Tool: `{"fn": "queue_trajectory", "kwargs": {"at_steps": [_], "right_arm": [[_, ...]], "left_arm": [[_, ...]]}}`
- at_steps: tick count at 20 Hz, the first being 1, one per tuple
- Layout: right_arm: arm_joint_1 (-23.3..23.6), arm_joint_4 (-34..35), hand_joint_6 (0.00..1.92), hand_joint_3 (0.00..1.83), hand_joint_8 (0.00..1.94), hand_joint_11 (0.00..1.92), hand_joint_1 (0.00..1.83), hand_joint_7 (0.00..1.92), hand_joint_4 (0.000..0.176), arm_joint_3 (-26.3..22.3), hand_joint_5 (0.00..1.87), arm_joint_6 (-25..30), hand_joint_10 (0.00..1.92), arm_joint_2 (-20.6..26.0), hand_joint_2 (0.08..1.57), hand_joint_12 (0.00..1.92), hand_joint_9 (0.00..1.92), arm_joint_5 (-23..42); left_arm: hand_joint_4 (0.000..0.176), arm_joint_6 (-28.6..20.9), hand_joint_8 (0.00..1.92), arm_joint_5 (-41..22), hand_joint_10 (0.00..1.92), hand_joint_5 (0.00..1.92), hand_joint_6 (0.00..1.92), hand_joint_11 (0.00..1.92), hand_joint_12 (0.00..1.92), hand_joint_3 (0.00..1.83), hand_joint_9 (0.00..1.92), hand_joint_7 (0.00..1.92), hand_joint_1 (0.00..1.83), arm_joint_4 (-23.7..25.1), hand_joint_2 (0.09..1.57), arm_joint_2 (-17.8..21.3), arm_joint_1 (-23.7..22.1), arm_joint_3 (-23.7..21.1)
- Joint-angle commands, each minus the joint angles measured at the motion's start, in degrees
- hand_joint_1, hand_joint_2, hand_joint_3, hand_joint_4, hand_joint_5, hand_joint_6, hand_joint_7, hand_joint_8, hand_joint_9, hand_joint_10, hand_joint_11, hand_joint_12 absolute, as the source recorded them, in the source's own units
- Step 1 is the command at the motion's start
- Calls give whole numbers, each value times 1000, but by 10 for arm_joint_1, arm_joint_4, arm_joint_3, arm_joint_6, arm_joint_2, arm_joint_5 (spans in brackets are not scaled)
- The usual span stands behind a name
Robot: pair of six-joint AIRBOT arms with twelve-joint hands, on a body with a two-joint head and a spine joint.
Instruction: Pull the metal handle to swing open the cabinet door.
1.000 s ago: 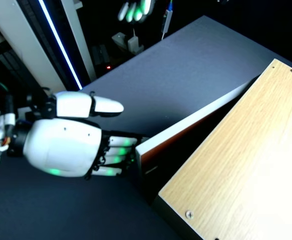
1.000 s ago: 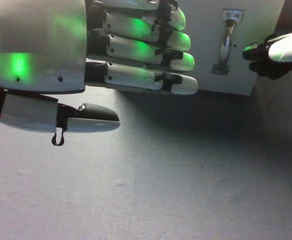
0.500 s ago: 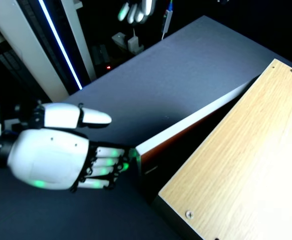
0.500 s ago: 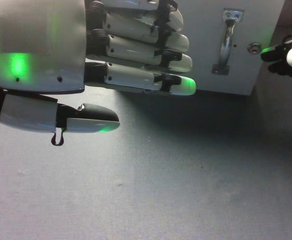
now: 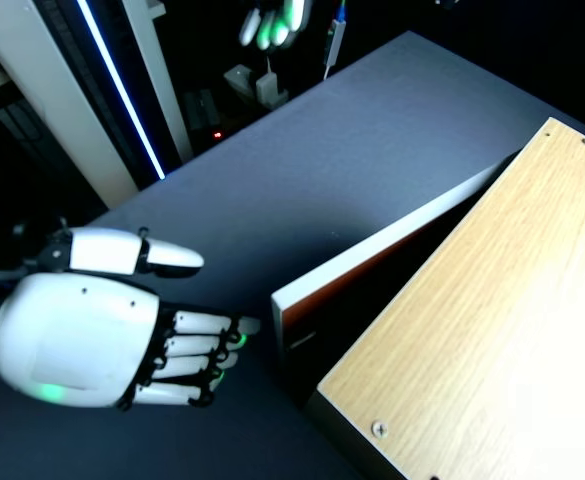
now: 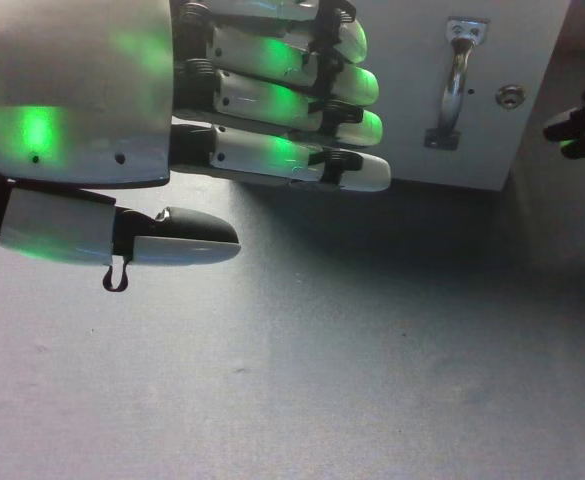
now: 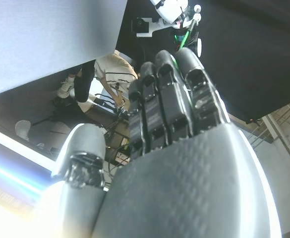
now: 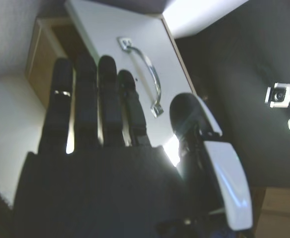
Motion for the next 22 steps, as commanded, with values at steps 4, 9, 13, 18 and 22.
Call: {"fn": "queue_trajectory", "kwargs": {"at_steps": [4, 9, 13, 18, 22], "right_arm": [[6, 22, 3, 53, 3, 0, 0, 411, 0, 11, 291, -149, 4, 2, 1571, 883, 380, 14], [8, 0, 2, 45, 4, 0, 0, 420, 0, 37, 291, -194, 5, -9, 1571, 887, 388, 13], [20, -21, 4, 48, 4, 0, 0, 426, 0, 64, 301, -194, 6, -30, 1571, 901, 398, 13], [25, -24, 1, 49, 2, 0, 0, 424, 0, 101, 297, -194, 2, -62, 1571, 908, 401, 2], [36, -24, 1, 55, 1, 0, 0, 428, 0, 121, 300, -193, 3, -89, 1571, 920, 409, -34]], "left_arm": [[0, 3, 0, -14, 0, 328, 0, 0, 842, 114, 382, 399, 0, -53, 1571, 3, -7, 0], [0, 3, 0, -14, 0, 323, 0, 0, 846, 121, 378, 393, 0, -53, 1571, 3, -7, 0], [0, 3, 0, -14, 0, 320, 0, 0, 850, 122, 372, 388, 0, -53, 1571, 3, -7, 0], [0, 3, 0, -14, 0, 320, 0, 0, 817, 115, 365, 384, 0, -53, 1571, 3, -7, 0], [0, 3, 4, -14, 5, 329, 3, 2, 840, 119, 381, 396, 0, -53, 1571, 3, -7, 0]]}}
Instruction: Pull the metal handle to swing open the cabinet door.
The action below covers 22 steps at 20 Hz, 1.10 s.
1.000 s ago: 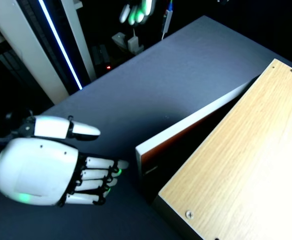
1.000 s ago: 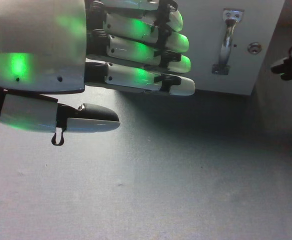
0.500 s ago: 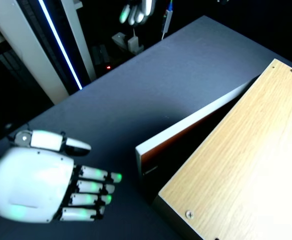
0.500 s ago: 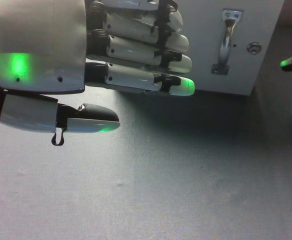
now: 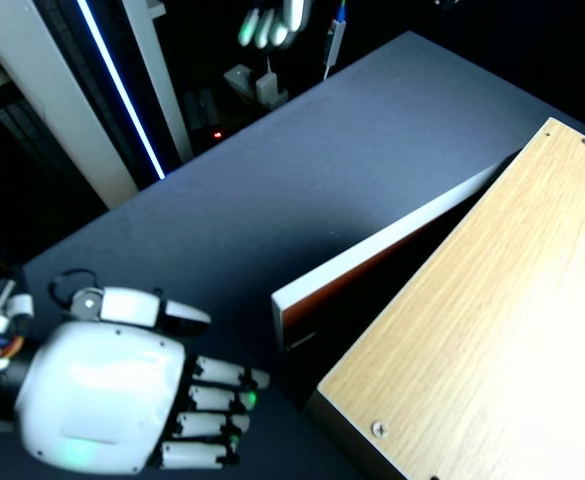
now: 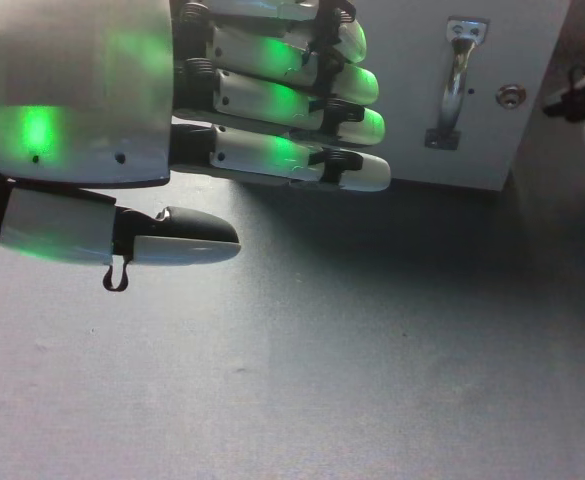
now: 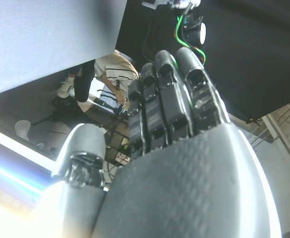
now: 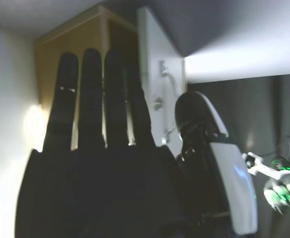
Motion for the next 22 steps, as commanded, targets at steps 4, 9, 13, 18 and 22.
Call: {"fn": "queue_trajectory", "kwargs": {"at_steps": [4, 9, 13, 18, 22], "right_arm": [[11, 20, 0, 56, 0, 0, 0, 427, 0, 7, 299, 46, 1, -8, 1571, 900, 408, -20], [13, 29, 2, 57, 1, 0, 0, 426, 0, 2, 303, 101, 1, -18, 1571, 901, 410, -45], [14, 33, 1, 66, 0, 0, 0, 404, 0, -5, 290, 110, 0, -21, 1571, 882, 386, -48], [14, 39, 3, 59, 5, 0, 0, 420, 0, -16, 301, 115, 5, -21, 1571, 902, 403, -46], [14, 40, 2, 57, 5, 0, 0, 424, 0, -22, 299, 115, 5, -21, 1571, 904, 405, -36]], "left_arm": [[0, 3, 3, -14, 1, 331, 2, 0, 830, 123, 375, 398, 0, -53, 1571, 3, -7, 0], [0, 3, 0, -14, 1, 320, 0, 0, 820, 122, 372, 393, 0, -53, 1571, 3, -7, 0], [0, 3, 3, -14, 3, 323, 3, 0, 816, 120, 371, 391, 0, -53, 1571, 3, -7, 0], [0, 3, 1, -14, 1, 320, 1, 0, 800, 124, 368, 392, 0, -53, 1571, 3, -7, 0], [0, 3, 1, -14, 0, 326, 2, 0, 800, 125, 369, 392, 0, -53, 1571, 3, -7, 0]]}}
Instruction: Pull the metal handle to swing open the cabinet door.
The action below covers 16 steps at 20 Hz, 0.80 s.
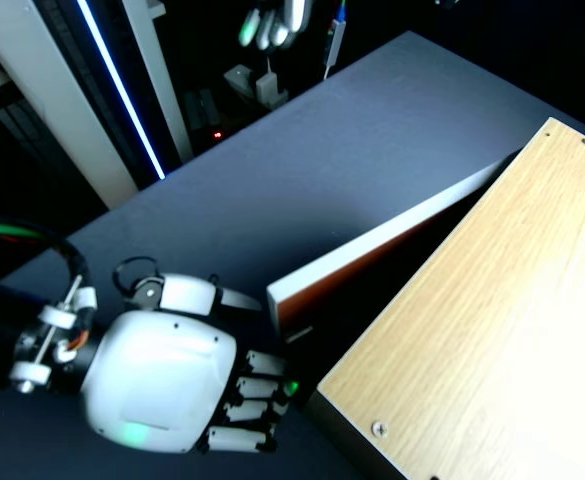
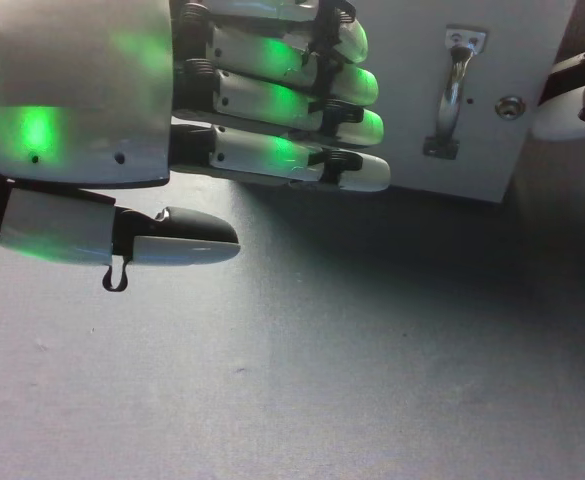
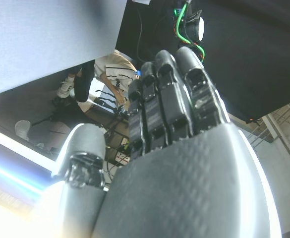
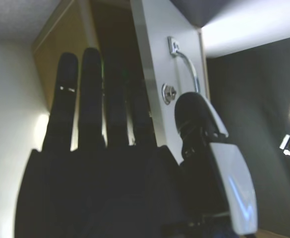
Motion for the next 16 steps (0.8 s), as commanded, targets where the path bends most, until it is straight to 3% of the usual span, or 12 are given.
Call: {"fn": "queue_trajectory", "kwargs": {"at_steps": [1, 16], "right_arm": [[7, 20, 1, 55, 4, 0, 0, 424, 0, 0, 296, 6, 5, 4, 1571, 903, 406, 11], [7, 42, 2, 60, 3, 0, 0, 425, 0, -2, 299, 6, 2, 4, 1571, 916, 407, 102]], "left_arm": [[0, 3, 2, -14, 2, 325, 2, 0, 801, 125, 373, 395, 0, -53, 1571, 3, -7, 0], [0, 3, 1, -14, 1, 326, 0, 0, 811, 126, 378, 400, 0, -53, 1571, 3, -7, 0]]}}
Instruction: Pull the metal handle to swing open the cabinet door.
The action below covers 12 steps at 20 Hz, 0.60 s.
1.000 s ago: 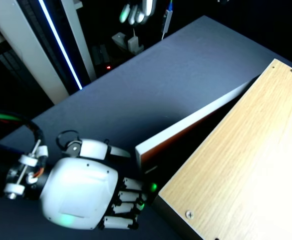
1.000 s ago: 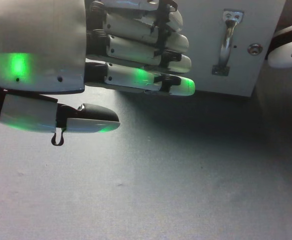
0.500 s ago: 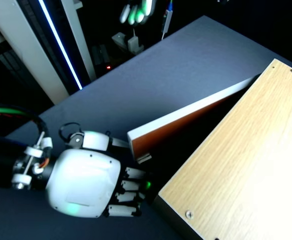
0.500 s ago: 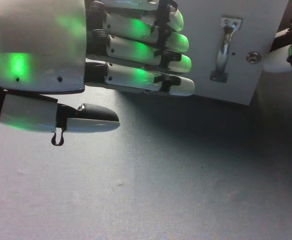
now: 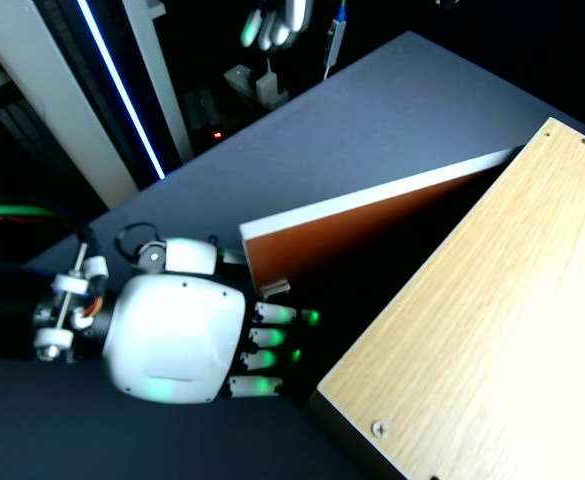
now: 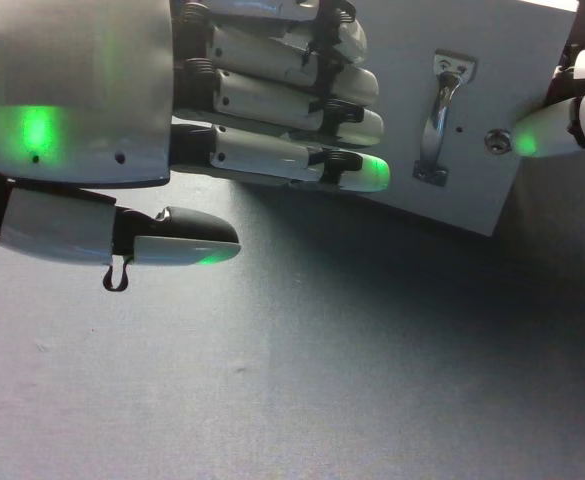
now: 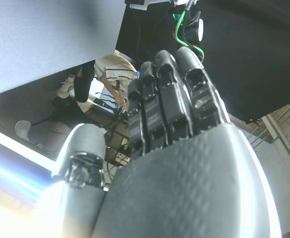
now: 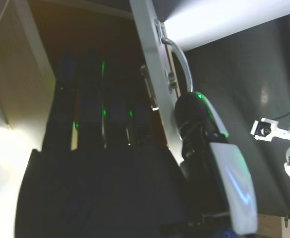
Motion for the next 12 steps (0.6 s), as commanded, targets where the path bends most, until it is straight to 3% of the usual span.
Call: {"fn": "queue_trajectory", "kwargs": {"at_steps": [1, 10, 12], "right_arm": [[7, 27, 1, 60, 2, 0, 0, 423, 0, 0, 298, 6, 1, 5, 1571, 915, 405, 23], [10, 29, 0, 59, 0, 0, 0, 367, 0, -1, 262, 2, 0, 6, 1571, 874, 364, 74], [11, 35, 0, 59, 0, 0, 0, 340, 0, -1, 250, -42, 0, 8, 1571, 863, 343, 97]], "left_arm": [[0, 3, 0, -14, 0, 326, 0, 0, 802, 120, 376, 399, 0, -53, 1571, 3, -7, 0], [0, 3, 1, -14, 2, 326, 1, 0, 793, 125, 374, 397, 0, -53, 1571, 3, -7, 0], [0, 3, 3, -14, 3, 331, 3, 0, 795, 125, 378, 403, 0, -53, 1571, 3, -7, 0]]}}
